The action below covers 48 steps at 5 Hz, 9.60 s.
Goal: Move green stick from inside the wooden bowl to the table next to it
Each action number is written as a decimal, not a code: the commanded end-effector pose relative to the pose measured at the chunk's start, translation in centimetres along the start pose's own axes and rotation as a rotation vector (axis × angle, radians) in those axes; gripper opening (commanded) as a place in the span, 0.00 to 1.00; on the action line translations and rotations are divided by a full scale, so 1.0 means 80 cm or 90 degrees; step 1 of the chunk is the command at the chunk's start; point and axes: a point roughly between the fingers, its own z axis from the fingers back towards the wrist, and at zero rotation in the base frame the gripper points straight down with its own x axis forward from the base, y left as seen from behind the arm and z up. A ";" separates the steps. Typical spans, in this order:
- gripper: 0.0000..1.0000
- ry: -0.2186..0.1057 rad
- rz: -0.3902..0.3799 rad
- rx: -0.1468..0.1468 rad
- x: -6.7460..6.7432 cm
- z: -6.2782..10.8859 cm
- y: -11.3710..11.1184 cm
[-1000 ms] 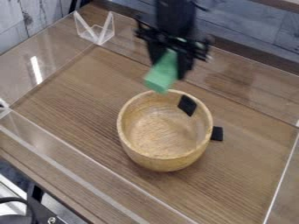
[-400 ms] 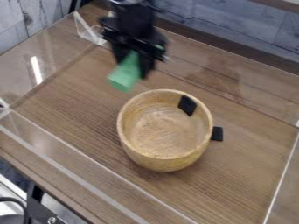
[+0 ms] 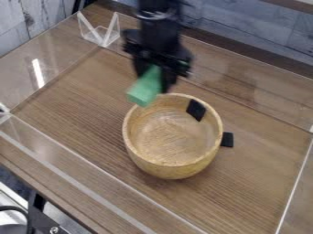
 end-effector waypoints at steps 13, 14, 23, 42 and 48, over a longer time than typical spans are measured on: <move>1.00 -0.012 0.013 -0.014 -0.002 0.026 0.020; 1.00 -0.002 0.014 -0.013 -0.005 0.019 0.021; 1.00 0.019 0.035 -0.020 -0.007 0.007 0.021; 0.00 0.099 0.079 -0.019 -0.026 -0.028 0.019; 0.00 0.115 0.085 -0.039 -0.024 -0.020 0.011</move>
